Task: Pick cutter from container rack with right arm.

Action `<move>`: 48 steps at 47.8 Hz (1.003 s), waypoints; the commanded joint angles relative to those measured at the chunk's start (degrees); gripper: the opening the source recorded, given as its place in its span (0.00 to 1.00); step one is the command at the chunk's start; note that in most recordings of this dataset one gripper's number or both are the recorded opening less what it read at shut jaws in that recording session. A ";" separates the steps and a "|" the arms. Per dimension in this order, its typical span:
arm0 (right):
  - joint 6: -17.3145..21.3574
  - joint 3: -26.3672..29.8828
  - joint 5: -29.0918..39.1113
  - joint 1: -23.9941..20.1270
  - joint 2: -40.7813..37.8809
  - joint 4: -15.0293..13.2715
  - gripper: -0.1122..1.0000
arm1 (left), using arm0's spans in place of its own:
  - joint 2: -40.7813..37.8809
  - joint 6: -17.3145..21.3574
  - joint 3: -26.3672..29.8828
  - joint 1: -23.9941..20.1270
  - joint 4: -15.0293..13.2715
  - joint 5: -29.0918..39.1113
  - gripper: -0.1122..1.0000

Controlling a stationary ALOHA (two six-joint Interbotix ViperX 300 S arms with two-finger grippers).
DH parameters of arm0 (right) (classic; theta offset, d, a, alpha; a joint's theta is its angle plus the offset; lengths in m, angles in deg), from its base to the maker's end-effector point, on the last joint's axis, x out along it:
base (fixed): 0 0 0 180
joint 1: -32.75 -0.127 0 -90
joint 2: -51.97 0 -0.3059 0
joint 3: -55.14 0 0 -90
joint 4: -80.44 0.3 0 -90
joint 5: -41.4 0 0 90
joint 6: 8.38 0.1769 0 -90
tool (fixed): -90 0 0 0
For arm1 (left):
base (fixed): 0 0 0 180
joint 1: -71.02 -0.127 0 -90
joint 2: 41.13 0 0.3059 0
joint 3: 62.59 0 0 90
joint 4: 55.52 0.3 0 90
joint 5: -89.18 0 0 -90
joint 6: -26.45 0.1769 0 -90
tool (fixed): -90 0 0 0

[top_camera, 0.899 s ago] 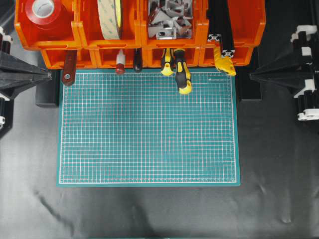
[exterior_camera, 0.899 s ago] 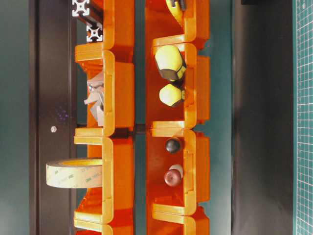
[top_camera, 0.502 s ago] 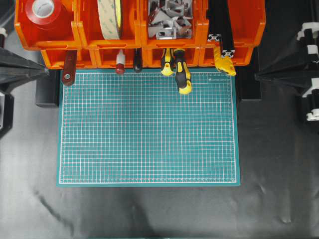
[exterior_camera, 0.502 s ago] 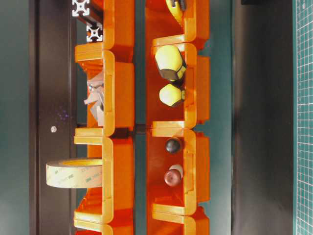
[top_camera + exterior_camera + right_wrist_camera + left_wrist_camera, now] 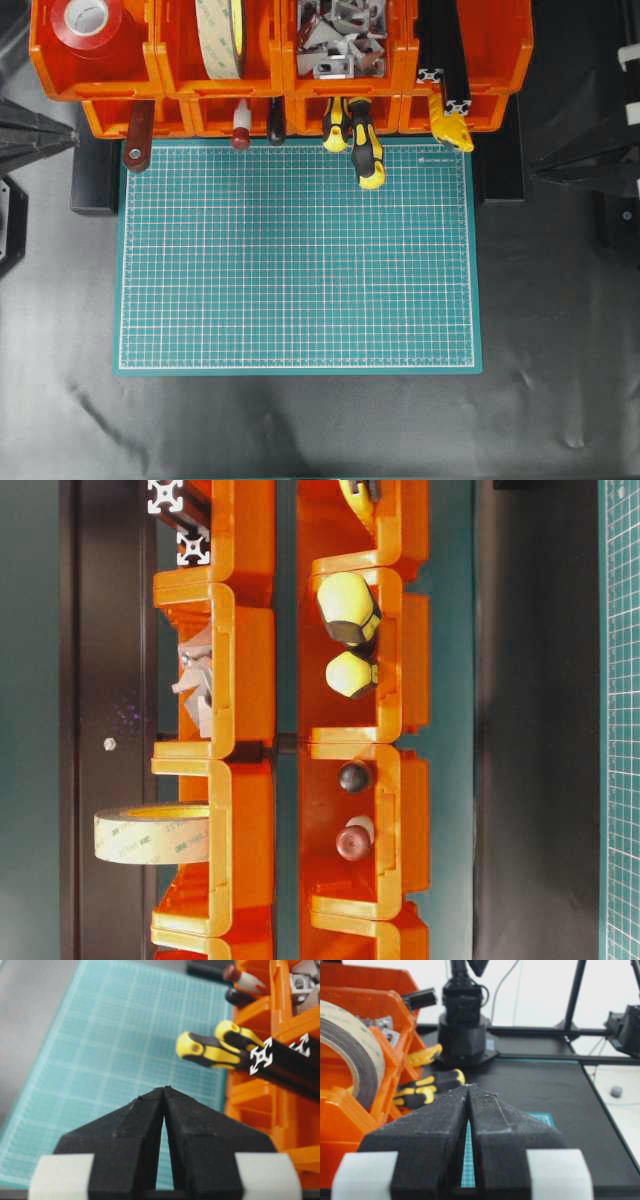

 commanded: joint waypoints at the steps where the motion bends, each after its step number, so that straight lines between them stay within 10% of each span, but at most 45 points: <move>1: 0.44 4.75 6.06 -2.02 -3.87 -5.10 0.10 | -0.44 -0.35 1.67 0.09 0.18 0.35 0.11; 12: 6.77 6.50 17.84 -8.70 -12.48 -16.26 0.10 | -0.26 -0.35 1.67 0.18 0.18 0.97 0.11; 27: 30.85 5.71 34.72 -23.55 -20.92 -41.48 0.10 | -0.44 -0.35 1.58 0.09 0.18 0.97 0.11; 48: 36.65 2.20 32.52 -25.66 -24.17 -43.51 0.15 | -0.26 -0.35 1.58 0.09 0.18 0.88 0.11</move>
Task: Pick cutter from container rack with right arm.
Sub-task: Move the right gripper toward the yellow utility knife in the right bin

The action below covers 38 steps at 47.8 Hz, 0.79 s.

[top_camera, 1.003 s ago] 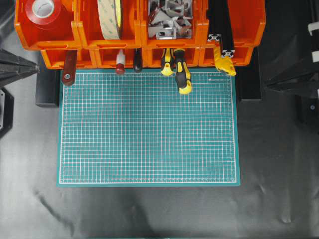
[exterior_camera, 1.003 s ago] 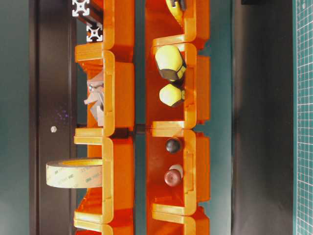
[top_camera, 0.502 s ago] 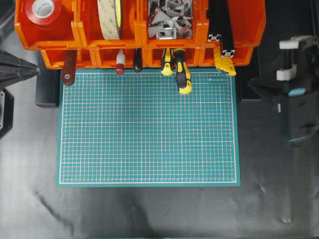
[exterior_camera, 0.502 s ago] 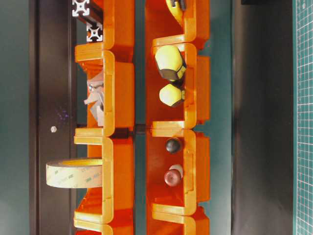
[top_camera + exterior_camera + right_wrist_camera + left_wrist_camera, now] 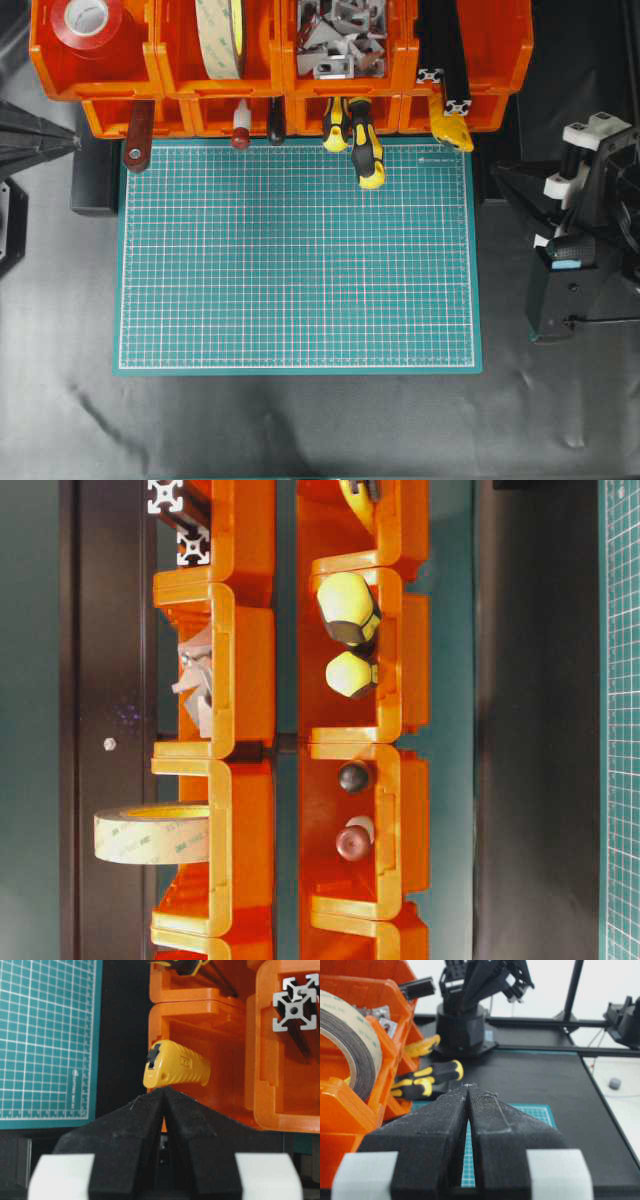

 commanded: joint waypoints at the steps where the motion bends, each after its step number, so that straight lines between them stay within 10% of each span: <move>1: 0.18 0.35 -0.88 -0.09 0.18 -0.53 0.17 | -0.35 -0.18 1.58 0.00 0.18 -0.35 0.11; 15: 2.72 -1.32 -5.63 2.64 -2.46 -1.49 0.75 | -0.18 0.00 1.49 -0.09 0.18 0.00 0.11; 38: 8.70 -4.04 -9.76 9.49 -7.73 -7.91 0.75 | -0.09 -0.09 1.41 0.00 0.18 1.41 0.11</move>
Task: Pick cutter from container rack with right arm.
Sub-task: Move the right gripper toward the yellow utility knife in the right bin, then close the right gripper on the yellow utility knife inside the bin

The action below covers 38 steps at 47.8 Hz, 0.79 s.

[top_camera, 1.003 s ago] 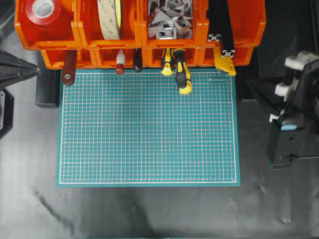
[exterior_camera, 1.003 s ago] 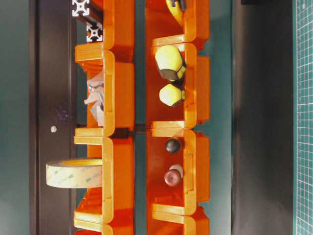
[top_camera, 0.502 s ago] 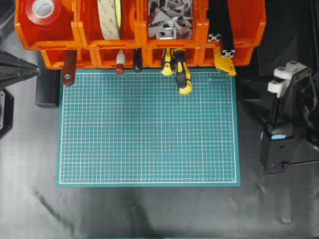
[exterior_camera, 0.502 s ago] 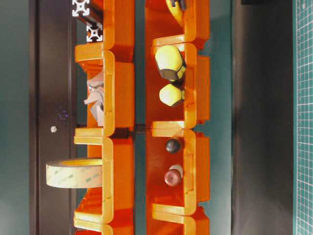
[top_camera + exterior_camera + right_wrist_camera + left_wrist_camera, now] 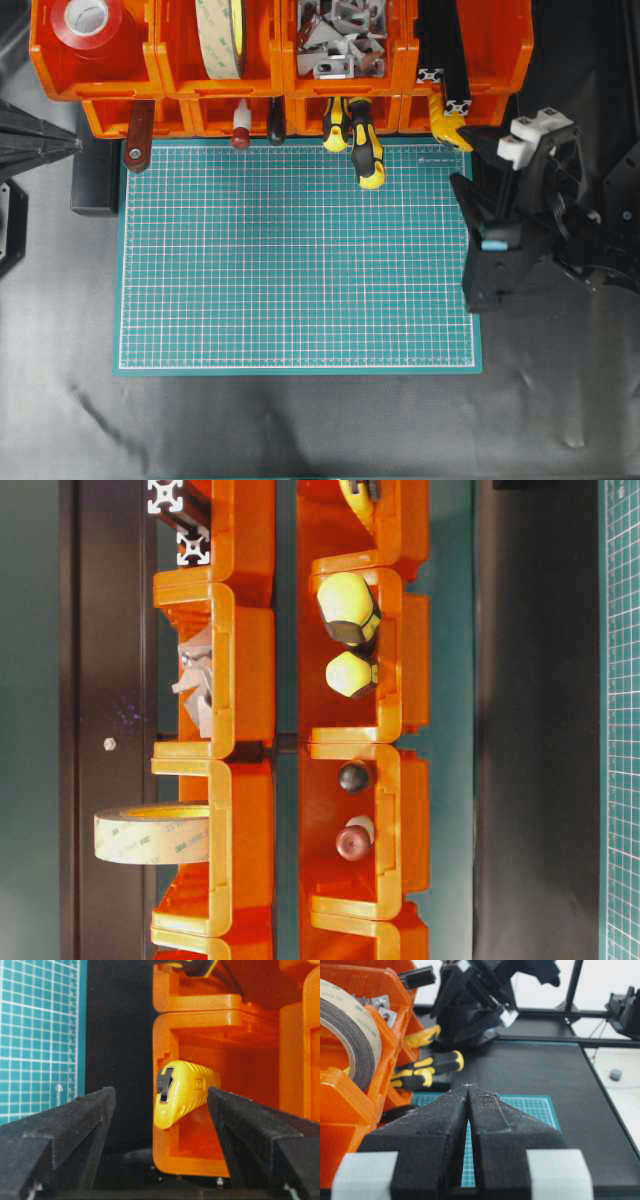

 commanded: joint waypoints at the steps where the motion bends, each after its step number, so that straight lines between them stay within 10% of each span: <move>1: 1.23 -0.18 -1.41 1.32 0.18 -1.32 0.75 | -0.26 -0.09 1.41 0.09 0.18 -0.26 0.11; 38: 5.19 -2.46 -5.01 5.98 -1.14 -4.31 0.74 | -0.26 -0.18 1.23 0.53 0.18 -0.26 0.11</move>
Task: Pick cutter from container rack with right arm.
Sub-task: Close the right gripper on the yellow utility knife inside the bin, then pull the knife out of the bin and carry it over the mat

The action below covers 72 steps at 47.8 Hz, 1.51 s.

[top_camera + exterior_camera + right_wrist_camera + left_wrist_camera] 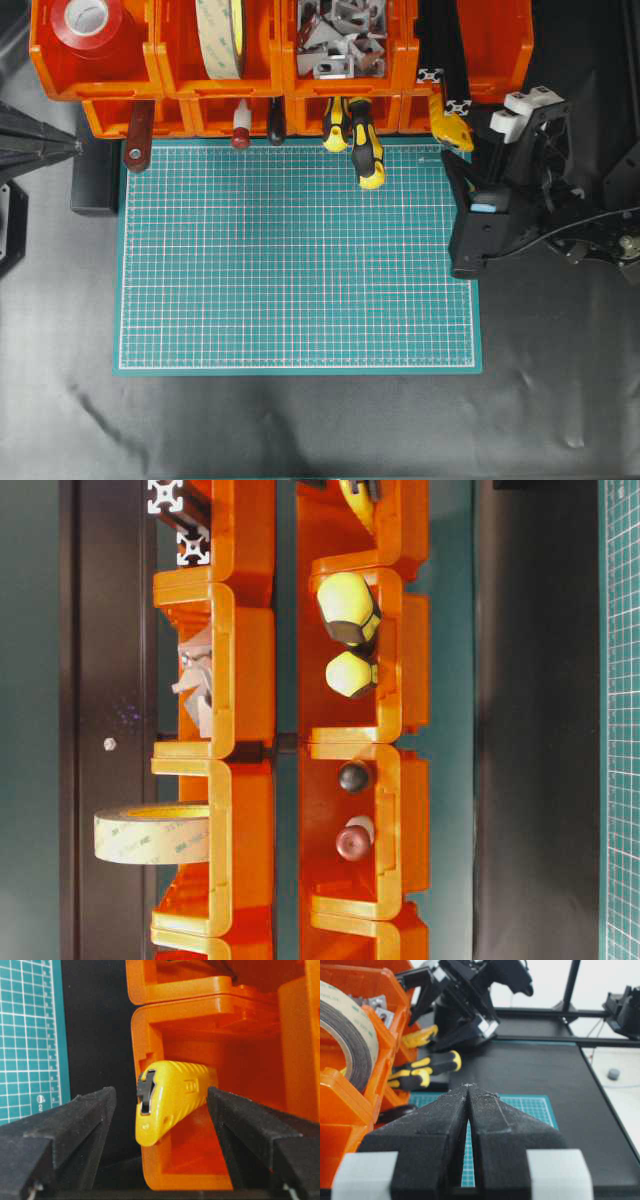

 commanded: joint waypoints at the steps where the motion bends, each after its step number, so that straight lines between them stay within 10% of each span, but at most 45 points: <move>1: 0.18 0.53 -0.79 0.53 -0.18 -0.44 0.74 | -0.18 -0.18 1.23 0.09 0.18 -0.26 0.11; 15: 0.26 0.62 -0.62 0.79 -0.62 -0.44 0.69 | 0.09 -0.18 1.23 0.09 0.18 -0.35 0.11; 27: 1.41 0.79 -0.79 0.79 -0.62 -0.09 0.39 | 0.26 -0.18 1.23 0.53 0.18 -0.26 0.11; 51: 5.54 3.34 7.29 -4.92 0.44 -0.35 0.38 | 0.88 -0.26 1.05 0.26 0.18 0.00 0.11; 72: -4.04 10.55 15.29 -11.87 2.37 -0.44 0.35 | 4.22 -0.88 0.88 -0.18 0.18 1.93 0.11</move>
